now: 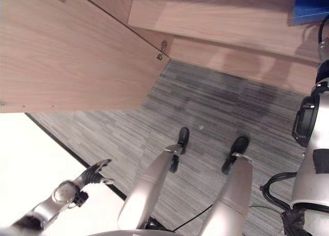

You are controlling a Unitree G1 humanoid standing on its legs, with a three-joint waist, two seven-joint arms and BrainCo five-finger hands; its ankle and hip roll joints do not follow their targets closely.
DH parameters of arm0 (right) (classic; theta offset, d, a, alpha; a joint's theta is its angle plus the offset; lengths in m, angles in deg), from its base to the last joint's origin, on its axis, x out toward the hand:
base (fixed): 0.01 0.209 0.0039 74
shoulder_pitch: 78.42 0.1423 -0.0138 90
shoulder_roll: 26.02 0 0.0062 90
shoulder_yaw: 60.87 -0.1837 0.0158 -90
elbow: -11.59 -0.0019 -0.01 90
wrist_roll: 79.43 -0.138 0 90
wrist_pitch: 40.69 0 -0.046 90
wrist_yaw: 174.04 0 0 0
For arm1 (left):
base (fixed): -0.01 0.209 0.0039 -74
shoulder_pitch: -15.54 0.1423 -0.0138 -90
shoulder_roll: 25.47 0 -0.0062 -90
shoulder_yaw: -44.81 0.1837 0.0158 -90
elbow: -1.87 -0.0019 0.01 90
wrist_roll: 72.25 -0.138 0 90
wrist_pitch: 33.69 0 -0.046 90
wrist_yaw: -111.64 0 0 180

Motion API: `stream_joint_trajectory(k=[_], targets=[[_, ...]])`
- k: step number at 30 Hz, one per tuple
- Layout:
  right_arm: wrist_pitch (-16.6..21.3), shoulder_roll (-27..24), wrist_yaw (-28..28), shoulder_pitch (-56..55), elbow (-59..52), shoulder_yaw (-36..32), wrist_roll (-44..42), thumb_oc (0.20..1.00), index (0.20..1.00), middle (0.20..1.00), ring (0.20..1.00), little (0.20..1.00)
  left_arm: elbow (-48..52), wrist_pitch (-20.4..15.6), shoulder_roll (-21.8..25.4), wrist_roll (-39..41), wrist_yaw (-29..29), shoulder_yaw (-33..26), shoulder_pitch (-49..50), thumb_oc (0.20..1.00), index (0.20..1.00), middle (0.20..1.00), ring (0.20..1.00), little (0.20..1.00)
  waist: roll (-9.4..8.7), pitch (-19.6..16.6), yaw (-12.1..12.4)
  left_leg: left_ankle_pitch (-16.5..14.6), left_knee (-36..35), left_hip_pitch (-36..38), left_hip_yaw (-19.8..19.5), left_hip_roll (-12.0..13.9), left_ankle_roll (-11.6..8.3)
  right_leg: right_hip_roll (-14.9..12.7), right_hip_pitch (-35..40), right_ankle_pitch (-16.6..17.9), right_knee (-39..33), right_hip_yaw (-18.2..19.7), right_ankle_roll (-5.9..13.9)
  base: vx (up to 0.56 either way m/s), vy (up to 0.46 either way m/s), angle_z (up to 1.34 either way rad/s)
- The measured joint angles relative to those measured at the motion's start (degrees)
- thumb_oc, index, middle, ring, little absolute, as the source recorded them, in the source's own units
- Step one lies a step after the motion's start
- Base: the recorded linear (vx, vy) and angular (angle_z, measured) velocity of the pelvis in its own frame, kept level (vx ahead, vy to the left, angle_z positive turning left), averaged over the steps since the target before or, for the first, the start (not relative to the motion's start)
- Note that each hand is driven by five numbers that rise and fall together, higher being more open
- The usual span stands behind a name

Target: Put the empty folder in the office cabinet

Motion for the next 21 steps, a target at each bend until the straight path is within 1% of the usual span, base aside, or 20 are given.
stream_joint_trajectory(k=[1,2,3,4,5,6,7,8,9,10,13,14,17,21], targets=[[0.1,0.0,-0.1,0.0,0.0,-0.2,0.1,0.357,0.357,0.357,0.357,0.357,-1.4,0.4,0.1,-2.9,-1.4,-1.0,-0.4,1.0,1.0,1.0,1.0,1.0,-0.06,0.0,-0.1,0.0,0.1,0.0,0.0,0.0,0.02,0.0,0.0,0.1,-0.2,0.0,0.07,0.0,0.0,0.0],[-0.1,0.0,-0.1,0.0,0.0,-0.5,0.3,0.893,0.893,0.893,0.893,0.893,-1.9,0.8,0.2,-3.3,-1.2,-1.7,-0.7,1.0,1.0,1.0,1.0,1.0,-0.07,0.1,0.0,0.0,0.0,0.0,0.2,0.0,0.03,0.1,0.1,0.2,-0.3,0.0,0.15,-0.01,-0.022,-0.04],[-1.5,-2.1,1.4,-1.6,0.8,-0.5,0.6,1.0,1.0,1.0,1.0,1.0,5.1,1.1,-1.7,10.5,3.8,-8.0,4.7,1.0,1.0,1.0,1.0,1.0,-0.64,0.5,0.1,-0.1,0.2,0.1,0.2,0.0,0.18,0.1,0.6,0.5,-0.5,0.0,0.26,0.0,0.0,0.0],[-1.7,-2.5,1.5,-2.0,1.6,0.0,0.7,1.0,1.0,1.0,1.0,1.0,8.1,0.7,-2.7,13.2,4.4,-7.5,5.1,1.0,1.0,1.0,1.0,1.0,-0.79,0.5,-0.1,-0.2,0.2,0.3,0.2,0.0,0.26,0.0,0.9,0.6,-0.9,0.0,0.25,0.0,0.005,-0.04],[-2.1,-2.6,1.2,-0.1,4.6,0.2,0.9,1.0,1.0,1.0,1.0,1.0,6.6,0.4,-3.8,15.1,4.5,-3.9,4.7,1.0,1.0,1.0,1.0,1.0,-0.64,0.4,0.3,-0.1,-0.1,0.6,0.4,-0.1,0.28,0.1,1.1,0.9,-1.2,0.1,0.32,0.0,-0.008,-0.08],[-2.6,-1.8,1.2,1.1,4.9,0.3,1.0,1.0,1.0,1.0,1.0,1.0,4.7,0.7,-5.1,15.3,5.2,0.0,3.1,1.0,1.0,1.0,1.0,1.0,-0.66,0.5,-0.1,-0.2,0.0,0.7,0.6,-0.1,0.32,0.1,1.2,1.1,-1.4,0.3,0.42,0.0,-0.013,-0.08],[-2.7,-1.1,1.5,2.1,4.7,1.1,1.5,1.0,1.0,1.0,1.0,1.0,3.8,1.0,-6.1,15.4,5.6,2.2,2.5,1.0,1.0,1.0,1.0,1.0,-0.94,0.6,-0.8,-0.2,0.0,0.6,0.6,-0.1,0.34,0.1,1.2,1.2,-1.5,0.4,0.56,0.0,-0.014,-0.06],[-3.1,-0.9,1.5,2.4,4.7,2.1,1.7,1.0,1.0,1.0,1.0,1.0,2.9,1.1,-7.1,15.7,5.6,3.0,2.0,1.0,1.0,1.0,1.0,1.0,-1.22,0.7,-1.0,-0.2,0.1,0.6,0.6,-0.1,0.33,0.1,1.2,1.2,-1.5,0.4,0.59,0.0,0.0,0.0],[-4.4,-1.4,1.5,3.5,5.6,2.4,1.8,1.0,1.0,1.0,1.0,1.0,2.5,1.1,-8.2,15.7,5.7,2.9,1.8,1.0,1.0,1.0,1.0,1.0,-1.4,0.8,-0.6,-0.1,-0.1,0.6,0.5,-0.1,0.34,0.1,1.3,1.4,-1.5,0.3,0.58,-0.01,-0.006,0.03],[-6.2,-3.8,1.2,6.8,9.3,5.1,1.8,1.0,1.0,1.0,1.0,1.0,3.2,0.4,-8.7,15.7,5.8,1.8,3.5,1.0,1.0,1.0,1.0,1.0,-1.57,0.7,0.3,0.4,-0.7,1.0,0.4,-0.1,0.44,0.0,1.5,1.5,-1.8,0.2,0.51,-0.01,-0.004,0.04],[-7.6,-4.7,1.6,8.2,9.1,9.8,2.5,1.0,1.0,1.0,1.0,1.0,2.6,1.4,-7.6,15.7,6.1,1.1,7.4,1.0,1.0,1.0,1.0,1.0,-1.79,0.6,0.7,1.4,-2.7,2.4,0.4,-0.1,0.46,0.1,2.4,2.0,-3.0,0.2,0.66,0.0,0.001,0.01],[-8.0,-4.8,1.9,8.3,9.1,9.9,3.1,1.0,1.0,1.0,1.0,1.0,2.7,1.6,-6.5,15.7,6.3,1.0,8.5,1.0,1.0,1.0,1.0,1.0,-1.98,0.5,0.8,1.9,-3.5,2.6,0.3,-0.1,0.48,0.1,2.4,2.2,-3.3,0.1,0.74,0.0,0.0,0.0],[-8.9,-5.1,2.2,8.3,9.1,10.8,3.9,1.0,1.0,1.0,1.0,1.0,2.6,2.0,-5.1,15.7,6.6,0.9,8.8,1.0,1.0,1.0,1.0,1.0,-2.0,0.5,0.9,2.4,-4.3,2.8,0.1,-0.1,0.32,0.1,2.4,2.5,-3.6,-0.1,0.67,0.0,0.005,0.02],[-9.9,-5.0,3.0,8.3,9.1,10.8,3.9,1.0,1.0,1.0,1.0,1.0,2.9,1.9,-4.8,15.7,7.4,0.5,8.8,1.0,1.0,1.0,1.0,1.0,-1.99,0.5,0.9,3.1,-5.2,2.9,0.2,-0.1,0.4,0.4,2.5,3.3,-4.6,-0.1,0.76,0.0,-0.002,-0.02]])
